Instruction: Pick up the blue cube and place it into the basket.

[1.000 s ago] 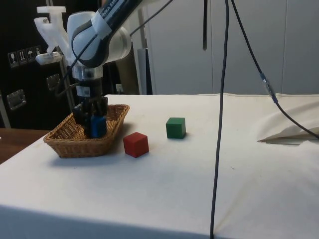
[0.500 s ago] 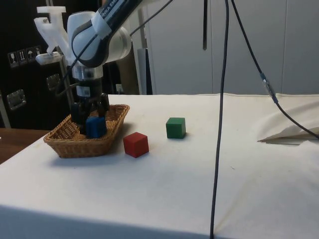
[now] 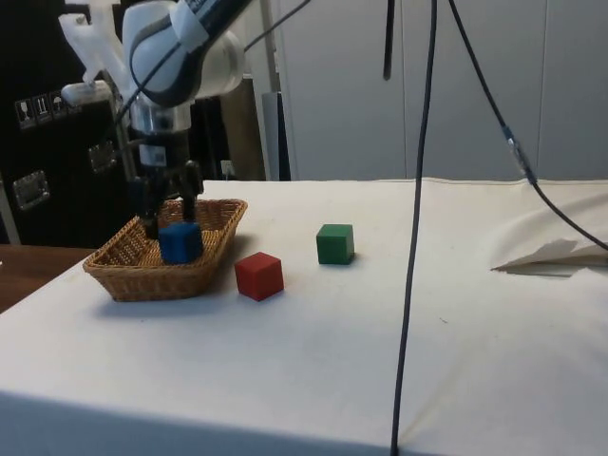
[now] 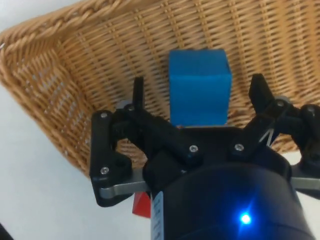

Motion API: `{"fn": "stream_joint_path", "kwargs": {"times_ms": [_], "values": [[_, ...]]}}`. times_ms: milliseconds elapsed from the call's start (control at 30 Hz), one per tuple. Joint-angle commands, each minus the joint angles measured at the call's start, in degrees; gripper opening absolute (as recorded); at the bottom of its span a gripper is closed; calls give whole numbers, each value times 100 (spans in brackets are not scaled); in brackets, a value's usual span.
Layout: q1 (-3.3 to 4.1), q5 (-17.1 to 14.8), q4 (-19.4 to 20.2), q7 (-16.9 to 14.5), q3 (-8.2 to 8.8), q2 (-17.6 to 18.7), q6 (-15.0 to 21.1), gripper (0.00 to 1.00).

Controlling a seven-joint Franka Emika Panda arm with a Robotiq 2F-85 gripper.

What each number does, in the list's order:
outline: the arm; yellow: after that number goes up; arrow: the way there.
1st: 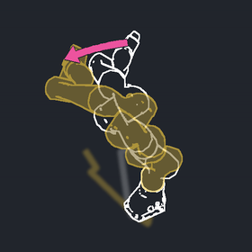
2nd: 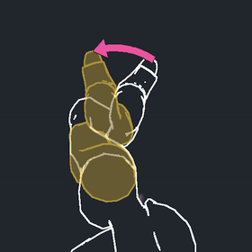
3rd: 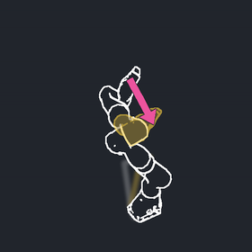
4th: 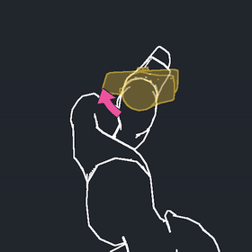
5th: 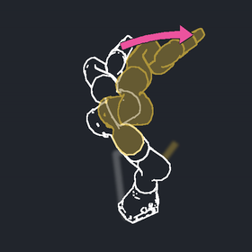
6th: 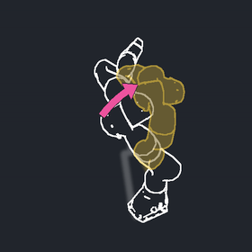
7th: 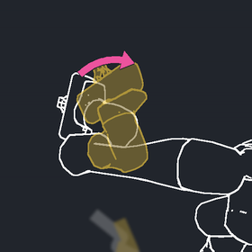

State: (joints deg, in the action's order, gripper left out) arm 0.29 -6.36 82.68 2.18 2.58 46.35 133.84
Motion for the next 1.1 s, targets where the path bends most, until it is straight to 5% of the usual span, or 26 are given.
{"fn": "stream_joint_path", "kwargs": {"times_ms": [0,733,1067], "values": [[6,17,17,-29,6,-74,-52,100],[29,92,11,-315,17,-728,-682,100],[63,223,510,-447,34,-1404,-888,100]]}}
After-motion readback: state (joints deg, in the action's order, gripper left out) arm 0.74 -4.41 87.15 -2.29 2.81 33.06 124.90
